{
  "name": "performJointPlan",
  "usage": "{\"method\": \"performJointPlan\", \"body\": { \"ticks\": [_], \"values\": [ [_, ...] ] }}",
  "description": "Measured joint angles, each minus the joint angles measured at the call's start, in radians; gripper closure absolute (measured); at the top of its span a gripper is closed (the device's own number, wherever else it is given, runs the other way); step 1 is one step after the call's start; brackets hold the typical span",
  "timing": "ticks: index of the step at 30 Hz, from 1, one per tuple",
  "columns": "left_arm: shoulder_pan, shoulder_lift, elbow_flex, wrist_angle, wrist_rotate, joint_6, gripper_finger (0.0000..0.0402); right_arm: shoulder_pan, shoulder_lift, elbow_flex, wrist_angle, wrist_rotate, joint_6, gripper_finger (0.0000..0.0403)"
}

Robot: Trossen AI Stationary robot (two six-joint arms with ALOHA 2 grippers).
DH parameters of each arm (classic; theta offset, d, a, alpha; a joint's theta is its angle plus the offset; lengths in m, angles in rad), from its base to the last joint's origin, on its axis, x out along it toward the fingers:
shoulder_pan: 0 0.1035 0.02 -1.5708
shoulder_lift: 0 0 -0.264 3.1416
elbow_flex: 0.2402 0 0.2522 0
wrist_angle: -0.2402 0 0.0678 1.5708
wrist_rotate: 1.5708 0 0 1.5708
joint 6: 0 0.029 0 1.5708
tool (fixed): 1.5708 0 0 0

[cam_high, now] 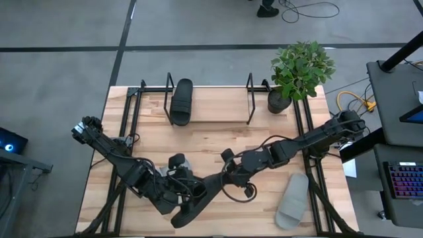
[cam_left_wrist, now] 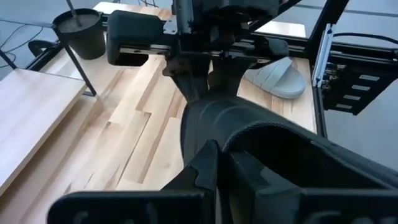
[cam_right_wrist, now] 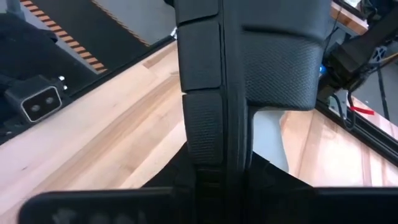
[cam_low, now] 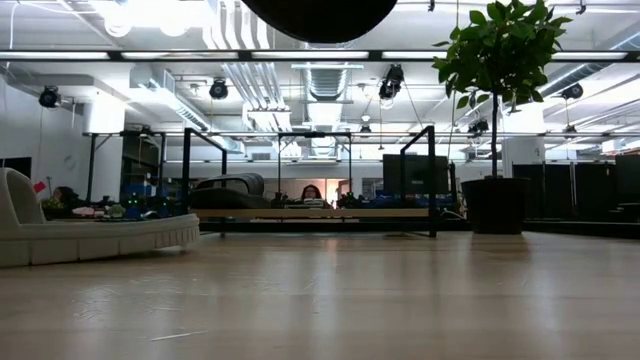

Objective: Pick and place slides into the shelf
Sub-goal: Put the black slipper on the shelf

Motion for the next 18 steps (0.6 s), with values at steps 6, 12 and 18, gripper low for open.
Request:
{"method": "performJointPlan", "body": {
  "ticks": [6, 12, 18],
  "values": [
    [0.0, 0.0, 0.0, 0.003, -0.001, 0.003, 0.0401, 0.0, 0.0, 0.004, 0.0, 0.0, 0.014, 0.0354],
    [0.001, 0.0, 0.0, 0.002, 0.024, 0.005, 0.0398, 0.001, 0.001, 0.004, 0.002, 0.024, 0.025, 0.0354],
    [0.001, -0.002, 0.0, 0.009, 0.042, 0.037, 0.035, 0.001, 0.001, 0.004, 0.005, 0.032, 0.023, 0.0354]
  ]
}}
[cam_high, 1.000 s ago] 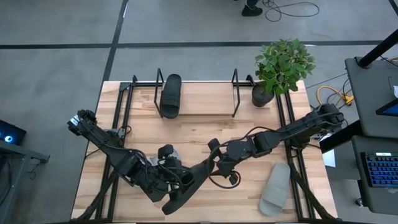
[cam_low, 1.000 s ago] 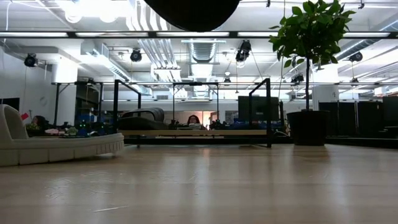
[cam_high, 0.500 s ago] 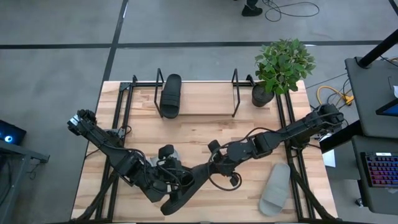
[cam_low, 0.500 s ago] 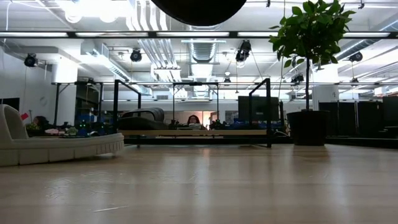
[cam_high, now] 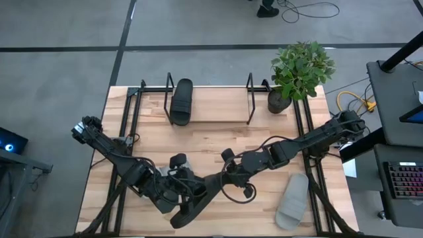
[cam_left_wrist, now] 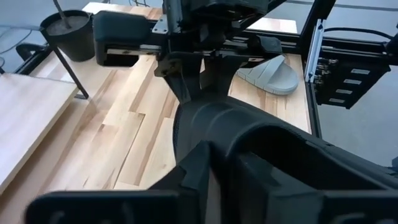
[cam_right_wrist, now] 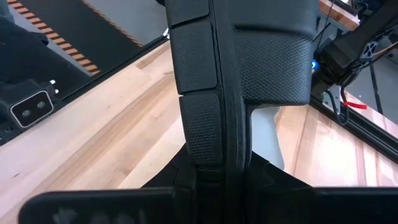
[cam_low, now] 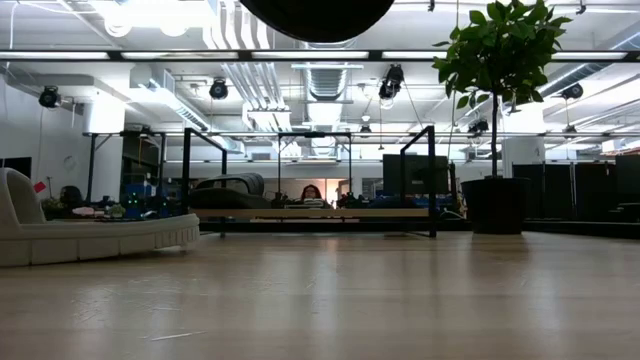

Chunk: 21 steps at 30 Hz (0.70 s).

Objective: Pick and place slides into the shelf
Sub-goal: Put the black slipper on the shelf

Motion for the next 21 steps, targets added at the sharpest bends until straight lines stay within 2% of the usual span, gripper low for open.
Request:
{"method": "performJointPlan", "body": {
  "ticks": [12, 16, 21],
  "values": [
    [0.026, -0.059, 0.008, -0.004, 0.018, 0.108, 0.0218, -0.001, 0.0, 0.003, 0.006, 0.015, 0.003, 0.0354],
    [0.026, -0.121, 0.007, 0.003, 0.02, 0.105, 0.0196, -0.002, 0.0, 0.002, -0.022, 0.078, 0.009, 0.0354],
    [0.025, -0.205, 0.006, 0.004, 0.018, 0.097, 0.0192, -0.004, 0.001, 0.002, -0.03, 0.162, 0.015, 0.0354]
  ]
}}
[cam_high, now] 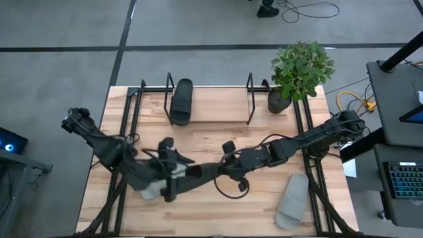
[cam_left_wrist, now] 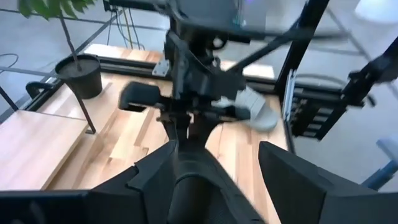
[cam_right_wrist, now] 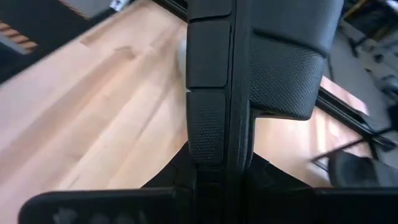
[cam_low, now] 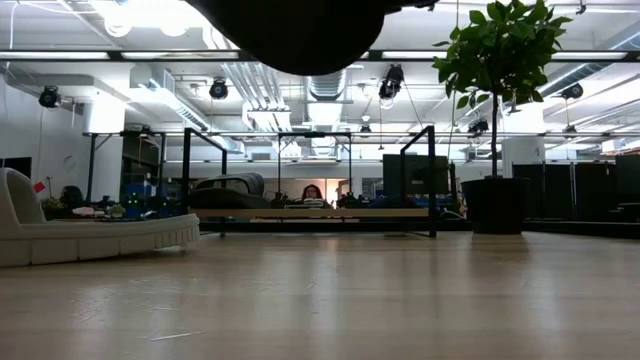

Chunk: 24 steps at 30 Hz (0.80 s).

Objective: Pick and place slides into the shelf
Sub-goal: Put the black slipper on the shelf

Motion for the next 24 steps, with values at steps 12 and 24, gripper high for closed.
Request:
{"method": "performJointPlan", "body": {
  "ticks": [12, 24],
  "values": [
    [-0.01, -0.082, -0.036, -0.003, -0.161, 0.035, 0.0192, 0.025, -0.004, 0.0, -0.081, 0.632, 0.024, 0.0354],
    [-0.015, -0.051, -0.04, -0.09, -0.352, 0.034, 0.0191, 0.038, -0.005, 0.0, -0.14, 1.032, 0.073, 0.0354]
  ]
}}
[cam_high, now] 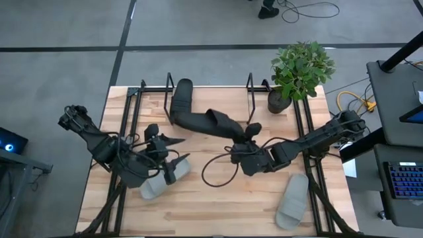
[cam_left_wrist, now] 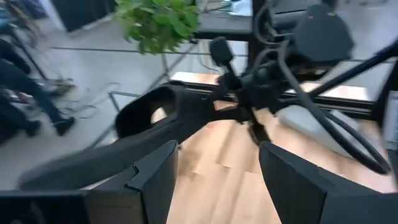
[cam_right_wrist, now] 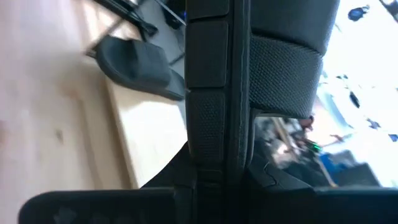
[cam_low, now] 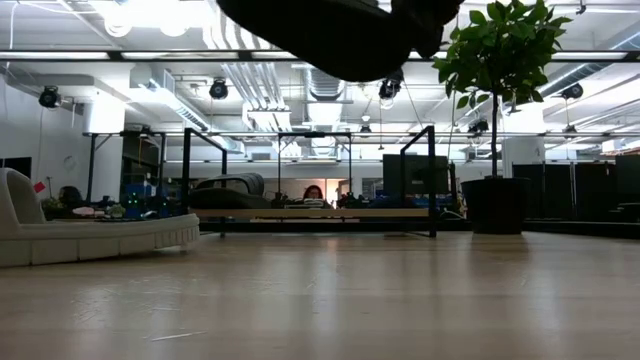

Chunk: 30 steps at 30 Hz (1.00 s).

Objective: Pick and place slides into the shelf
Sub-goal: Put the black slipper on the shelf

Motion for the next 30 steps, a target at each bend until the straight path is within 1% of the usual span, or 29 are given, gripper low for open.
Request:
{"method": "performJointPlan", "body": {
  "ticks": [2, 5, 9, 12, 15, 19, 25, 30],
  "values": [
    [0.0, 0.001, 0.0, -0.025, -0.039, 0.022, 0.0191, 0.0, 0.0, 0.0, -0.024, 0.02, 0.007, 0.0354],
    [0.0, 0.015, 0.0, -0.068, -0.074, 0.099, 0.0191, 0.0, 0.0, 0.0, -0.042, 0.017, 0.023, 0.0354],
    [0.0, 0.054, 0.0, -0.115, -0.092, 0.279, 0.0191, 0.004, 0.0, 0.0, -0.042, -0.02, 0.023, 0.0354],
    [0.0, 0.086, 0.0, -0.114, -0.103, 0.398, 0.0191, 0.009, 0.0, 0.0, -0.043, -0.047, 0.021, 0.0354],
    [0.0, 0.113, 0.002, -0.123, -0.138, 0.501, 0.0191, 0.013, -0.001, 0.0, -0.043, -0.077, 0.022, 0.0354],
    [0.0, 0.132, 0.003, -0.122, -0.159, 0.648, 0.0191, 0.021, -0.001, 0.003, -0.056, -0.082, 0.027, 0.0354],
    [0.0, 0.132, 0.009, -0.126, -0.161, 0.677, 0.0191, 0.029, -0.002, 0.02, -0.135, -0.081, 0.079, 0.0354],
    [0.003, 0.123, 0.009, -0.25, -0.193, 0.674, 0.0191, 0.029, -0.002, 0.028, -0.184, -0.08, 0.125, 0.0354]
  ]
}}
